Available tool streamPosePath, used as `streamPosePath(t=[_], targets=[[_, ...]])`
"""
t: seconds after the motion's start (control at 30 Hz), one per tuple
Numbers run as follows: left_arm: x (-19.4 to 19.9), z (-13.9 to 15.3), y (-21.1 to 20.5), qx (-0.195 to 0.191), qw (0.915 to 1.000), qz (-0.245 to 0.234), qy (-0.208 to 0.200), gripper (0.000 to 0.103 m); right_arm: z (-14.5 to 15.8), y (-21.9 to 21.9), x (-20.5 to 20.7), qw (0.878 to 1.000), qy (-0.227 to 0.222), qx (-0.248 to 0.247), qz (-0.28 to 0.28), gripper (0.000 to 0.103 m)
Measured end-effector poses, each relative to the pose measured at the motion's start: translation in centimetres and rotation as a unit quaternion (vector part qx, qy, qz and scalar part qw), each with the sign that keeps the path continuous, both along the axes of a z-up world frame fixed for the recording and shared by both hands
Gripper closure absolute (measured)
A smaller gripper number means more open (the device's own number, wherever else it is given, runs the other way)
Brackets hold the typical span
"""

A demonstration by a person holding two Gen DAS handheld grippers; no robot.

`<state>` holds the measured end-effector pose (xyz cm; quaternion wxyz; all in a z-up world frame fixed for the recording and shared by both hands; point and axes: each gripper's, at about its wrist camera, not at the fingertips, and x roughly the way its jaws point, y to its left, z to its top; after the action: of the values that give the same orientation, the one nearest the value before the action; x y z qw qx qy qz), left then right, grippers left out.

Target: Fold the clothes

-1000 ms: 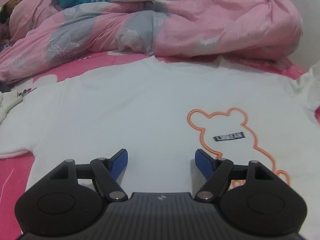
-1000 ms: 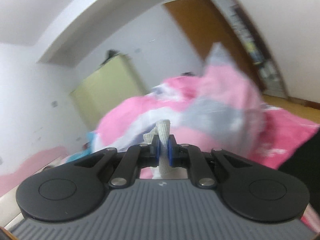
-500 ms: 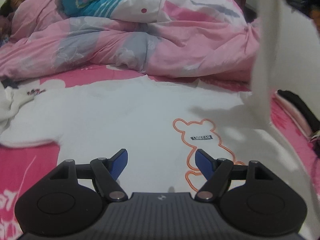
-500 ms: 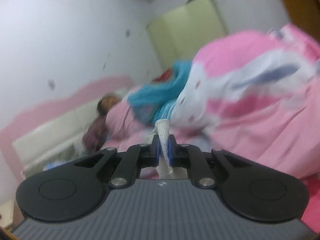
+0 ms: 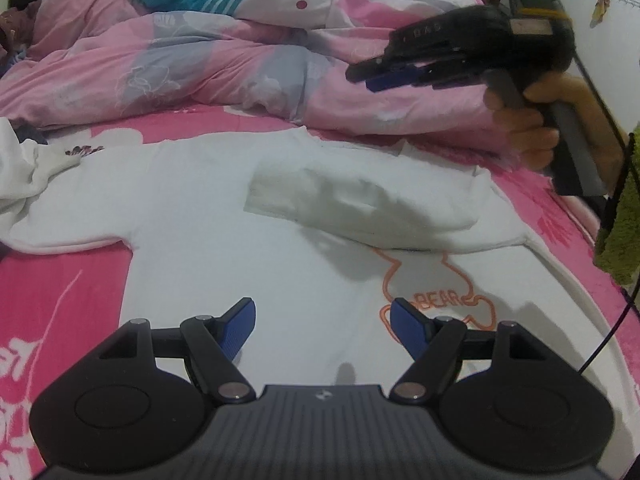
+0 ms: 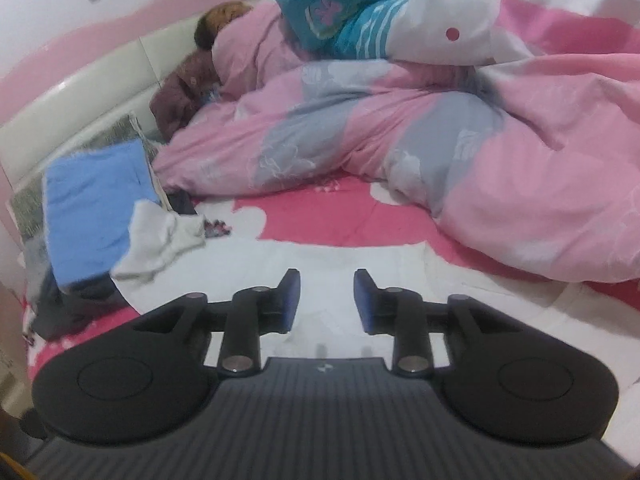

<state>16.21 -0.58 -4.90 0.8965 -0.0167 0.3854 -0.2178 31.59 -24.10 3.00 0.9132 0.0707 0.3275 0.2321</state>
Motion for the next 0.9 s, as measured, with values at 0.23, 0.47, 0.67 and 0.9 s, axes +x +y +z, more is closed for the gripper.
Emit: streamPosePath(t=[0.23,0.47,0.67,0.9], targets=[[0.9,0.4,-0.6,0.019,0.9997,0.006,-0.011,0.028,-0.3,-9.0,-5.3,0.983,-0.003,0.158,-0.095,0.06],[3.9,1.1,-1.8,0.054,0.9977,0.031,-0.026,0.027,-7.5,-19.6,-14.6,0.926,0.062,0.289,-0.234,0.06],[8.0,1.2,-2.0,0.059,0.9963,0.058,-0.023,0.027,-15.6,-24.4,-19.0,0.868,0.091,0.399,-0.283,0.061],[13.7,1.2,-2.4,0.023,0.9938,0.106,-0.027,0.018,-18.6,-25.7,-20.0,0.853,0.07,0.45,-0.256,0.063]])
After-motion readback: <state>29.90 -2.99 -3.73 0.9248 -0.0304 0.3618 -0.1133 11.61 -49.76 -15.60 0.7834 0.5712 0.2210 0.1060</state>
